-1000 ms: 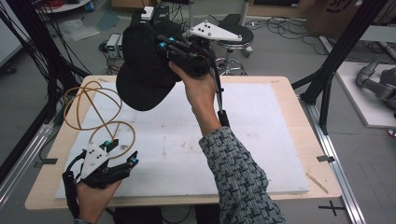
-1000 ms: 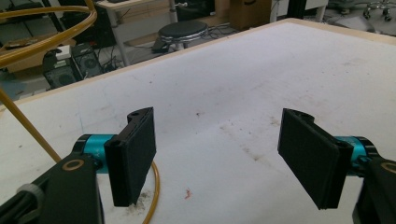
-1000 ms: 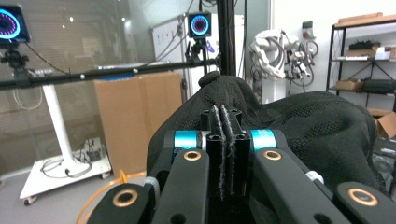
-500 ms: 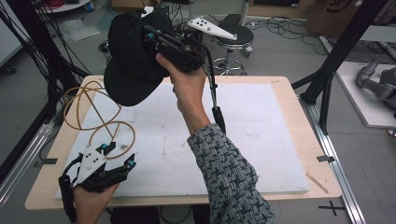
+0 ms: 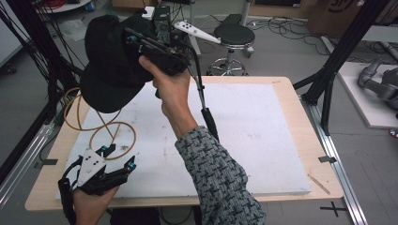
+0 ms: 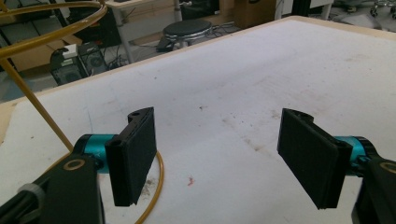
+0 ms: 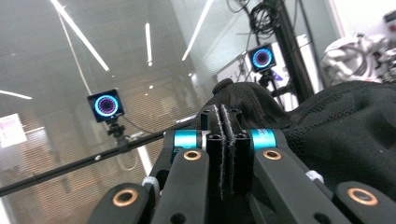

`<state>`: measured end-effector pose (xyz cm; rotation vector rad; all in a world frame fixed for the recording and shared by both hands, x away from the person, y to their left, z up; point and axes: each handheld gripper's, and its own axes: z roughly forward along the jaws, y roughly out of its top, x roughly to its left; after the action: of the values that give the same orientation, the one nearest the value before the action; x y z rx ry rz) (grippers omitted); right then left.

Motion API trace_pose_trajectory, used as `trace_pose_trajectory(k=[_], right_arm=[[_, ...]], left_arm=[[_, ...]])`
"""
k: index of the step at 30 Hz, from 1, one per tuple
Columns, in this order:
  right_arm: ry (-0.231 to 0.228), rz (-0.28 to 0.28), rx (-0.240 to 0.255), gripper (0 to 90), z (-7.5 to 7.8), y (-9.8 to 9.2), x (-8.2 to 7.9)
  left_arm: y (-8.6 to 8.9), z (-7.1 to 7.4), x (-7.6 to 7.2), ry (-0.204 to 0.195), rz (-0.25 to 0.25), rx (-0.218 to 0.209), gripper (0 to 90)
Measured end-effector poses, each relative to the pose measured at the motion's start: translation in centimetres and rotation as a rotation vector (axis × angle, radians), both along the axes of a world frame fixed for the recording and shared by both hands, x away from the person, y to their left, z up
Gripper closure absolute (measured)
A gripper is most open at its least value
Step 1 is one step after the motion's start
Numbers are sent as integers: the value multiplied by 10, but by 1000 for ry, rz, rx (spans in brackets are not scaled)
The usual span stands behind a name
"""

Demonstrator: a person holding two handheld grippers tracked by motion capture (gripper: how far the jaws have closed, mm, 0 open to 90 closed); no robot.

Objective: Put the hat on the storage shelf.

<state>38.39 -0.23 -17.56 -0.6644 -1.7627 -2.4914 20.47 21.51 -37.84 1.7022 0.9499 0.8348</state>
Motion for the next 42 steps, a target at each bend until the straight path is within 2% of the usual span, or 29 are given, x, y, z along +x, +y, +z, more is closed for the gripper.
trace_pose_trajectory(k=[5,8,10,11,16,17,18,19,20,21,22,23,25,31,33,36,39,42], right_arm=[[25,42,15,897,-5,17,0],[30,52,-26,897,-14,36,1],[34,55,-36,897,-17,41,1],[46,68,-57,897,-23,50,1],[71,74,-92,896,-36,68,3],[72,72,-126,896,-43,76,4],[72,72,-126,896,-43,76,4],[75,73,-149,896,-46,80,5],[67,75,-188,896,-52,85,6],[67,75,-188,896,-52,85,6],[70,73,-223,895,-58,89,7],[70,73,-223,895,-58,89,7],[71,69,-264,894,-64,96,9],[95,44,-308,890,-72,99,17],[115,53,-331,881,-75,98,20],[119,59,-345,874,-77,99,20],[133,93,-377,759,-83,105,19],[161,109,-380,715,-85,105,21]], left_arm=[[2,-2,-1,3,3,2,284],[4,-3,-2,1,6,-2,284],[4,-4,-2,5,9,-6,284],[5,-5,-3,5,8,-4,284],[7,-7,-4,9,14,-2,285],[8,-8,-4,11,16,-1,285],[8,-8,-4,11,16,-1,285],[8,-8,-4,12,16,-2,285],[9,-7,-4,10,19,-2,285],[9,-7,-4,10,19,-2,285],[9,-7,-4,9,19,-1,285],[10,-7,-4,11,19,2,285],[10,-7,-4,15,20,4,285],[9,-8,-5,15,18,5,285],[9,-7,-4,18,19,8,285],[8,-7,-3,19,18,5,285],[5,-6,-4,18,11,9,311],[4,-8,-5,25,8,12,309]])
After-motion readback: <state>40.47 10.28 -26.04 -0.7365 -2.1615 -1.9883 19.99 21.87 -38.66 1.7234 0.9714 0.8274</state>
